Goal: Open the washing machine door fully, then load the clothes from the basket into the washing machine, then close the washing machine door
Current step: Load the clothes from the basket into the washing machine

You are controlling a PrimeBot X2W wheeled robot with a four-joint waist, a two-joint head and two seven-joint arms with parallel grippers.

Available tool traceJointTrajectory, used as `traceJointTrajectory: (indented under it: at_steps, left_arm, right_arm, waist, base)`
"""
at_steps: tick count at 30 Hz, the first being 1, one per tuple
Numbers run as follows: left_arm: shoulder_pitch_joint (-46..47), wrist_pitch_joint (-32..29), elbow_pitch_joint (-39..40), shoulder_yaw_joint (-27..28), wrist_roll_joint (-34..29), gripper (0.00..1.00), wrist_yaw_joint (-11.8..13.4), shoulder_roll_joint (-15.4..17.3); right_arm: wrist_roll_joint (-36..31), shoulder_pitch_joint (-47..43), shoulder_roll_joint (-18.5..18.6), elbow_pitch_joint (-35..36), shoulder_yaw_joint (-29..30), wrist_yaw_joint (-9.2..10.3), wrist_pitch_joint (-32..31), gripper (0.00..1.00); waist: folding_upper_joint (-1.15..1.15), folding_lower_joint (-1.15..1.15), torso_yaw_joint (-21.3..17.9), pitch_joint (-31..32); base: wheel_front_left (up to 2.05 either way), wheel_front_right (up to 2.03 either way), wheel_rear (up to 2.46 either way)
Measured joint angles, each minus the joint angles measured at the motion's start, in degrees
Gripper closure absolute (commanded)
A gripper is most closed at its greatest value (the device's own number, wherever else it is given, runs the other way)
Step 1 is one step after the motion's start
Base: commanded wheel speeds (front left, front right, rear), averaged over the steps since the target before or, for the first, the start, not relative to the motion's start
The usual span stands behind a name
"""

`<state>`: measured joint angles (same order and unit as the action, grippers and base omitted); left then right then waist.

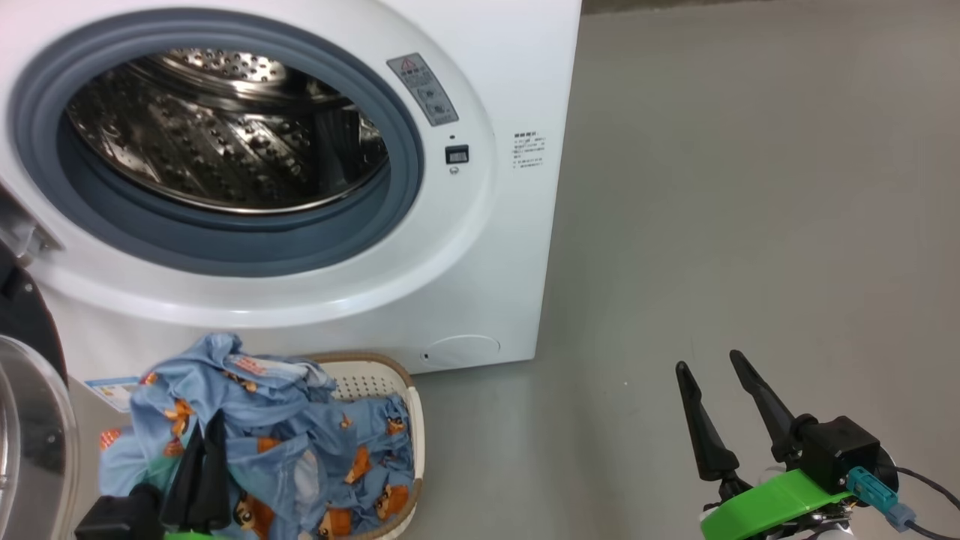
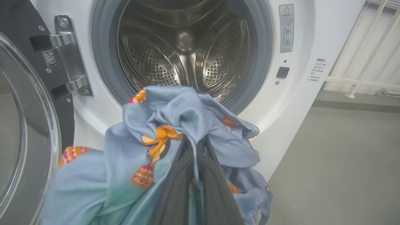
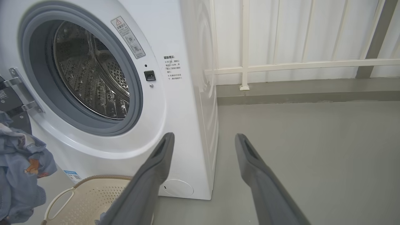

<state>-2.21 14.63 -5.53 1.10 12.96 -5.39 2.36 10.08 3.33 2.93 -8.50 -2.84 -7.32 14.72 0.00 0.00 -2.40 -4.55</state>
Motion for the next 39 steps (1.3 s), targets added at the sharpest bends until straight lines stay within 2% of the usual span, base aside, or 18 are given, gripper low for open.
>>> traceJointTrajectory:
  at_steps: [12,20,29,39]
  left_arm:
    - [11.57,0.0,-3.6,0.67,0.14,1.0,-1.03,0.54]
    - [27.79,0.01,-9.76,0.9,0.12,1.0,-1.69,7.05]
    - [42.9,-0.19,-18.33,-1.52,1.75,1.0,-1.94,10.31]
    - [57.17,-4.99,-27.76,-4.28,3.63,1.0,-1.96,12.74]
  right_arm:
    - [0.0,1.53,-0.01,0.59,-0.21,0.0,0.0,0.0]
    - [0.19,4.55,-0.01,1.88,-2.25,0.0,0.0,0.0]
    - [2.44,6.29,0.0,2.49,-4.24,0.0,0.0,0.0]
    - [4.32,8.64,0.01,2.94,-5.58,0.0,0.0,0.0]
  waist:
    - [0.0,0.0,-1.06,-5.96]
    - [0.0,0.0,-3.02,-12.13]
    - [0.0,0.0,-6.06,-17.98]
    - [0.0,0.0,-8.27,-25.08]
  base:
    - [0.0,0.0,0.0]
    - [0.0,0.0,0.0]
    - [0.0,0.0,0.0]
    - [0.0,0.0,0.0]
